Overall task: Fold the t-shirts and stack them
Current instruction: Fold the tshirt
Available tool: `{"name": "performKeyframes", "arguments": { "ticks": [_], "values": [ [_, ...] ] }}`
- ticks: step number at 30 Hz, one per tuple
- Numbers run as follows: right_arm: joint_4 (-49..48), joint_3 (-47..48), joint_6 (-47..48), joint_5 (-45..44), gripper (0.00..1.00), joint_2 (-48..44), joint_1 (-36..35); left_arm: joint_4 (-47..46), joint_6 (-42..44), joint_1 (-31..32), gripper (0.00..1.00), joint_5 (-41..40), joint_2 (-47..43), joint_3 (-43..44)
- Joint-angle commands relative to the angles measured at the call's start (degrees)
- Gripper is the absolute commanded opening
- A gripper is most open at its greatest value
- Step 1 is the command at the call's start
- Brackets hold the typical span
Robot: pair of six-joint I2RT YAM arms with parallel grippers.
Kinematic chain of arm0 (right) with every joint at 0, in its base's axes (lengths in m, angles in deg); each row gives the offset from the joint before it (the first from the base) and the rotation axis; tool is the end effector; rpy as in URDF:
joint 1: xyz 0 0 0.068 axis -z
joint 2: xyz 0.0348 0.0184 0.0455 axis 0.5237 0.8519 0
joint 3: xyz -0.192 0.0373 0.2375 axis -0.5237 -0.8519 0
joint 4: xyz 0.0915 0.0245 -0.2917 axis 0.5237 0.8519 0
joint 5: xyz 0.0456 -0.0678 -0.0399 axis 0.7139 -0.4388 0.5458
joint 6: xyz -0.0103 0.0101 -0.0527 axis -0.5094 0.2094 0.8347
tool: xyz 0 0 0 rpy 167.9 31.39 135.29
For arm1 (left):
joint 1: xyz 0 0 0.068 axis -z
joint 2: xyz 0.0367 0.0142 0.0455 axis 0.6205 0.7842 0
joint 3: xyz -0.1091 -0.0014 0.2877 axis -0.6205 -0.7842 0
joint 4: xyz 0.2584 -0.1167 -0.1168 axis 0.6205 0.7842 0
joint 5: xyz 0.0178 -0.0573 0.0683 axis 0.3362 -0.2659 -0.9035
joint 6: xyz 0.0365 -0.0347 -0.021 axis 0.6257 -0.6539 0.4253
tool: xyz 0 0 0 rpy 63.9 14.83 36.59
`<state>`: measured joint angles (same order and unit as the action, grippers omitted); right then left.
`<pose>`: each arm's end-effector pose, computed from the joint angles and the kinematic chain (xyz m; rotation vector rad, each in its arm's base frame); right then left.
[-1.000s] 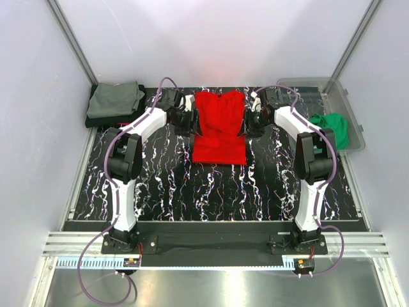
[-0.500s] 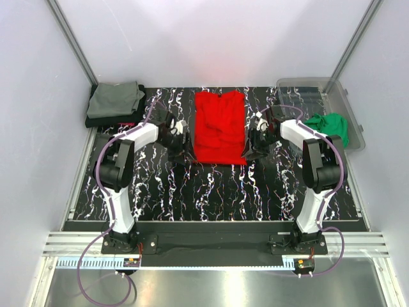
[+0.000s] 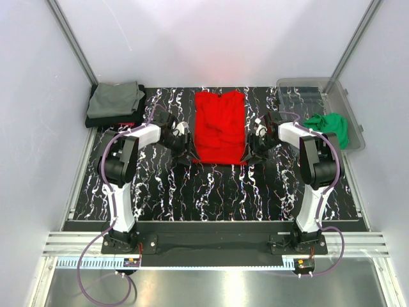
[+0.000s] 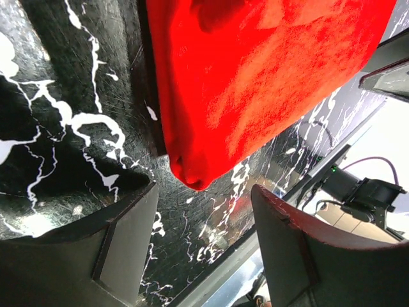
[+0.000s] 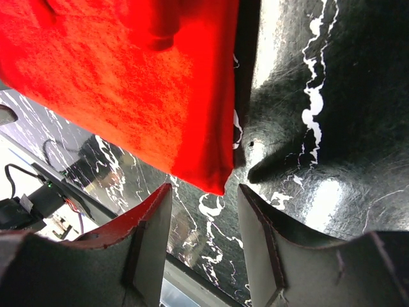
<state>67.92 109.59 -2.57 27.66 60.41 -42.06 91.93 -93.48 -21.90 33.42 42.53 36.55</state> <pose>0.4147 0.0969 0.1470 -0.0231 2.8866 0.9045 0.4191 -0.1485 0.1408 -0.0084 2.8852 -1.1519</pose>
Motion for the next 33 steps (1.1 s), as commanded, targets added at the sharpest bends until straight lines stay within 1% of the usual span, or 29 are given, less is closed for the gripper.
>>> {"name": "performKeyframes", "arguments": {
  "ticks": [1, 4, 9, 13, 14, 16, 17, 19, 20, 21, 22, 24, 29, 33],
  "values": [
    [-0.6, -0.2, -0.5, 1.9, 0.52, 0.5, -0.2, -1.8, -0.8, 0.2, 0.66, 1.3, 1.0, 1.5],
    [-0.6, -0.1, -0.8, 2.0, 0.52, 1.1, -0.3, -2.4, -1.2, 0.1, 0.64, 2.0, 1.7, 1.6],
    [-1.0, 0.5, -1.7, 2.0, 0.52, 2.0, -0.2, -2.9, -1.6, 0.2, 0.55, 3.3, 2.8, 2.2],
    [-1.7, 1.1, -2.4, 1.9, 0.52, 2.7, -0.2, -3.0, -1.8, 0.2, 0.52, 3.1, 2.9, 2.1],
    [-2.1, 1.1, -2.6, 2.0, 0.5, 2.9, -0.3, -3.2, -2.0, 0.2, 0.48, 3.2, 2.9, 2.1],
    [-2.7, 1.1, -2.9, 2.2, 0.42, 3.2, -0.3, -3.7, -2.2, 0.2, 0.41, 3.3, 3.1, 2.1],
    [-2.8, 1.1, -3.2, 2.0, 0.3, 3.2, -0.3, -3.9, -2.4, 0.3, 0.37, 3.1, 3.2, 2.1],
    [-3.1, 0.9, -3.3, 1.9, 0.2, 3.2, -0.3, -4.3, -2.5, 0.3, 0.32, 3.4, 3.2, 2.2],
    [-3.3, 0.4, -3.5, 2.2, 0.18, 3.2, -0.3, -4.4, -2.6, 0.3, 0.27, 3.2, 3.2, 2.2],
    [-3.5, 0.3, -3.5, 2.7, 0.1, 3.1, -0.3, -4.7, -2.7, 0.3, 0.24, 3.3, 3.1, 2.1],
    [-4.1, -0.3, -3.6, 2.6, 0.07, 2.6, -0.3, -5.1, -2.7, 0.3, 0.19, 3.3, 2.8, 2.0],
    [-4.3, -0.7, -3.8, 2.1, 0.01, 1.2, -0.2, -5.6, -2.5, 0.5, 0.0, 3.0, 2.1, 1.4],
    [-3.8, -1.1, -3.4, 2.3, 0.0, -4.2, 0.4, -6.4, -1.9, 0.4, 0.0, 4.0, -1.4, 0.6],
    [-2.7, -0.1, -2.8, 3.0, 0.0, -11.3, 1.2, -6.0, -1.7, 0.4, 0.0, 4.1, -6.7, 2.6]
  ]
}}
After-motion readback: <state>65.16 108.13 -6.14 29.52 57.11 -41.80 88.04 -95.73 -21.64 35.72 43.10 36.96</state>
